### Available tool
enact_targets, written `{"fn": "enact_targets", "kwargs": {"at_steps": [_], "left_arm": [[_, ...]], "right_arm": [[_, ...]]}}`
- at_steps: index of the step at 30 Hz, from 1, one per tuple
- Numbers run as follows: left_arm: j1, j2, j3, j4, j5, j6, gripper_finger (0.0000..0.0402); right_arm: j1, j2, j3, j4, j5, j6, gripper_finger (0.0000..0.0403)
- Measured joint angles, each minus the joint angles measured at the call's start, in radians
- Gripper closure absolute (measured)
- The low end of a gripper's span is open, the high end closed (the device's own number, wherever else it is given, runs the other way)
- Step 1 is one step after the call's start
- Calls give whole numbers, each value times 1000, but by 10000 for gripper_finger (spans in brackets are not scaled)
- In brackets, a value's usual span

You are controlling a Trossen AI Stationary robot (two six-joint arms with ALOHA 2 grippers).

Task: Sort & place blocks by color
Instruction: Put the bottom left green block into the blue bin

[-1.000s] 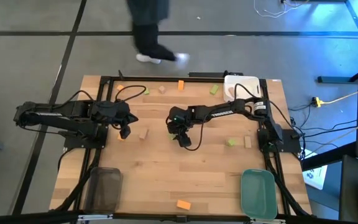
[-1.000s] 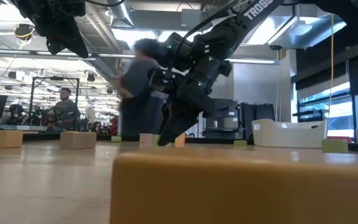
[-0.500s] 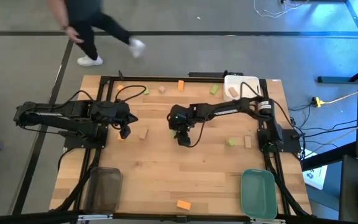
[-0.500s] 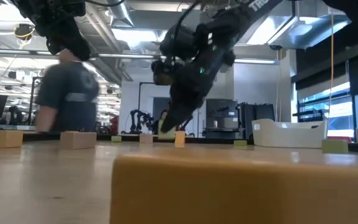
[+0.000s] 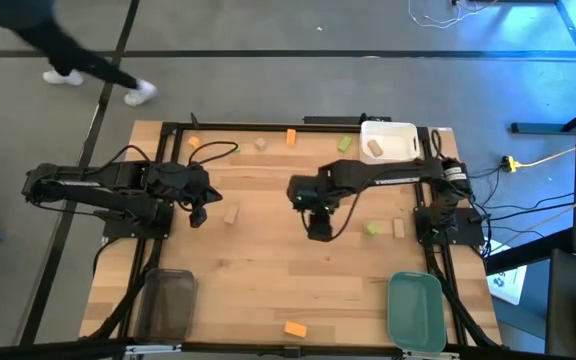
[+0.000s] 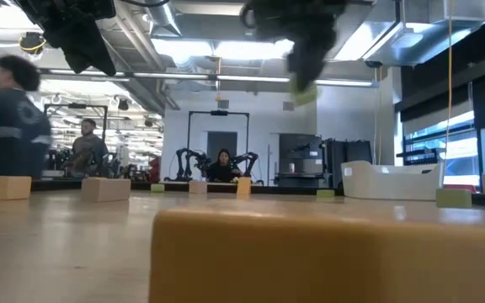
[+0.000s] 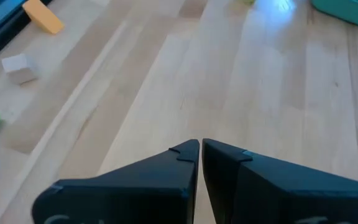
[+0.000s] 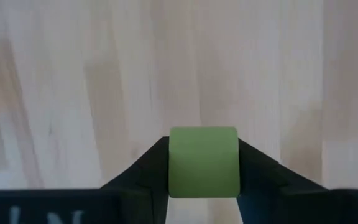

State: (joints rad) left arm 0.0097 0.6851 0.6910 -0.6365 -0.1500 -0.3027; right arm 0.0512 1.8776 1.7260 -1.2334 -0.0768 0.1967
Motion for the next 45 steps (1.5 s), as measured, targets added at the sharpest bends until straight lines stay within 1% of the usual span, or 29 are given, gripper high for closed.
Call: {"fn": "enact_targets", "kwargs": {"at_steps": [5,7,9,12,17,20,23,27,30,32,33,37,41,45], "left_arm": [[0,0,0,1,7,26,388],[0,0,0,1,7,27,388],[0,0,0,1,8,43,388],[0,0,0,2,41,90,388],[0,0,0,17,94,174,388],[0,0,0,38,115,183,388],[0,0,0,51,116,183,388],[0,0,0,56,114,183,388],[0,0,0,56,112,183,388],[0,0,0,56,112,183,388],[0,0,0,56,112,183,388],[0,0,0,55,112,181,388],[0,0,0,56,111,175,388],[0,0,0,69,111,175,388]], "right_arm": [[134,-15,42,-253,-1,228,273],[188,-15,42,-344,-36,317,273],[243,-25,23,-329,-111,413,273],[320,-42,5,-333,-223,571,273],[440,-61,-19,-335,-348,842,273],[511,-61,-56,-339,-410,984,273],[576,-61,-125,-332,-499,1094,273],[632,-60,-231,-301,-566,1120,273],[648,-60,-326,-188,-599,1108,273],[654,-60,-393,-76,-612,1081,273],[654,-60,-427,-10,-614,1068,273],[654,-59,-543,139,-614,1013,273],[652,-59,-635,191,-615,950,273],[652,-59,-697,249,-629,898,273]]}}
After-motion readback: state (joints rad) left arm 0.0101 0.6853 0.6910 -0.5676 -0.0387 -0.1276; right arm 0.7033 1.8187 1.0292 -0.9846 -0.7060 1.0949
